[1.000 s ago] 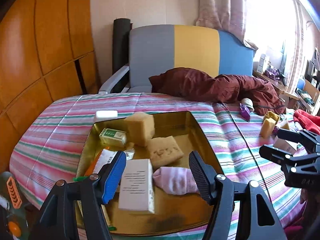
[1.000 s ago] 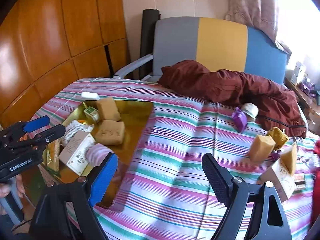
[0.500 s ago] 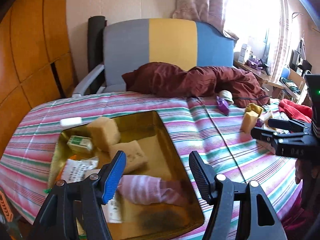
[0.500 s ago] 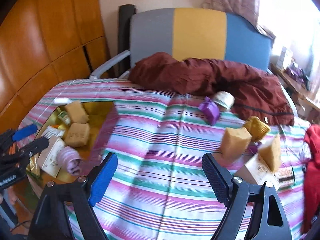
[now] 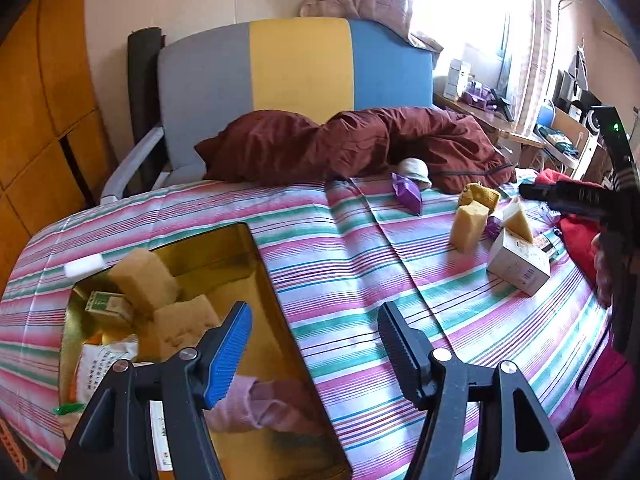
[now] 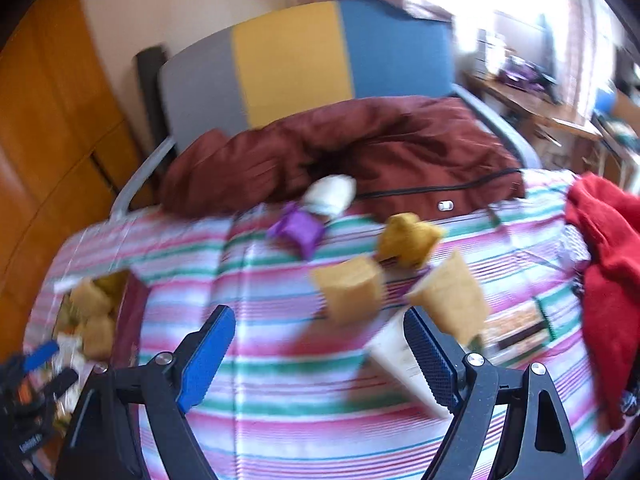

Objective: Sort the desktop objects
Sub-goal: 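Move both open tools back to the pile of items, then grasp a yellow sponge with the left tool while the right tool grasps a white medicine box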

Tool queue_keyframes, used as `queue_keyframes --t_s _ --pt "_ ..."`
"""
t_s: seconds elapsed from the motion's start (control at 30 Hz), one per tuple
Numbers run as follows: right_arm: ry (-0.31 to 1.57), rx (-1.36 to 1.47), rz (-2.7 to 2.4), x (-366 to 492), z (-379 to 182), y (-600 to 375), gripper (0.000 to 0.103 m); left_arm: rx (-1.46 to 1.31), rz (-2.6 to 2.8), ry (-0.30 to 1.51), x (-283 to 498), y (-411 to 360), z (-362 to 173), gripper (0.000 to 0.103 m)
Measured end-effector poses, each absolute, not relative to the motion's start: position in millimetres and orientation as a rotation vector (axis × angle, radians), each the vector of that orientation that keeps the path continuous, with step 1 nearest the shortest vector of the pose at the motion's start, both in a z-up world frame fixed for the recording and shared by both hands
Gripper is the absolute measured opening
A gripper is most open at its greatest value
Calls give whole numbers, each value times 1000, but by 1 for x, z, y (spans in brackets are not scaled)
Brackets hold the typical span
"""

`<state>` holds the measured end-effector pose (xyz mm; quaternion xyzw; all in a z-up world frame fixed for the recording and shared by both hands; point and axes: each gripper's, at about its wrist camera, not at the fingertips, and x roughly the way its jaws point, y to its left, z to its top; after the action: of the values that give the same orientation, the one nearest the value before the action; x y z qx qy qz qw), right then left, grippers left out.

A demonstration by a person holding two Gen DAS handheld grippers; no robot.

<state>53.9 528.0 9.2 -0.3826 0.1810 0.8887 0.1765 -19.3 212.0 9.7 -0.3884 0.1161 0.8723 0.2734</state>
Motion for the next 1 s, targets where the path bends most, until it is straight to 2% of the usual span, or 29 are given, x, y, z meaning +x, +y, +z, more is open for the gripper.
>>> queue_keyframes --t_s 0.2,0.33,0.47,0.73,0.9,0.97,1.0 --pt "709 -1023 2367 87 -3 593 87 -1084 2288 334 -22 235 -3 66" --pt "850 -1112 2279 94 -24 612 87 -1118 2230 350 -25 255 -14 66" --pt "807 -1215 2283 82 -34 604 88 -1138 2174 361 -24 276 -23 66" --pt "623 -1382 2333 60 -49 586 96 -1141 2087 387 -26 315 -32 66" --pt "564 -1497 2282 50 -68 583 97 -1141 2016 329 -42 338 -27 66" --pt "515 -1543 2260 48 -73 579 90 -1142 2000 331 -48 349 -27 67" --pt "489 -1562 2257 47 -75 576 79 -1142 1993 331 -52 354 -27 67"
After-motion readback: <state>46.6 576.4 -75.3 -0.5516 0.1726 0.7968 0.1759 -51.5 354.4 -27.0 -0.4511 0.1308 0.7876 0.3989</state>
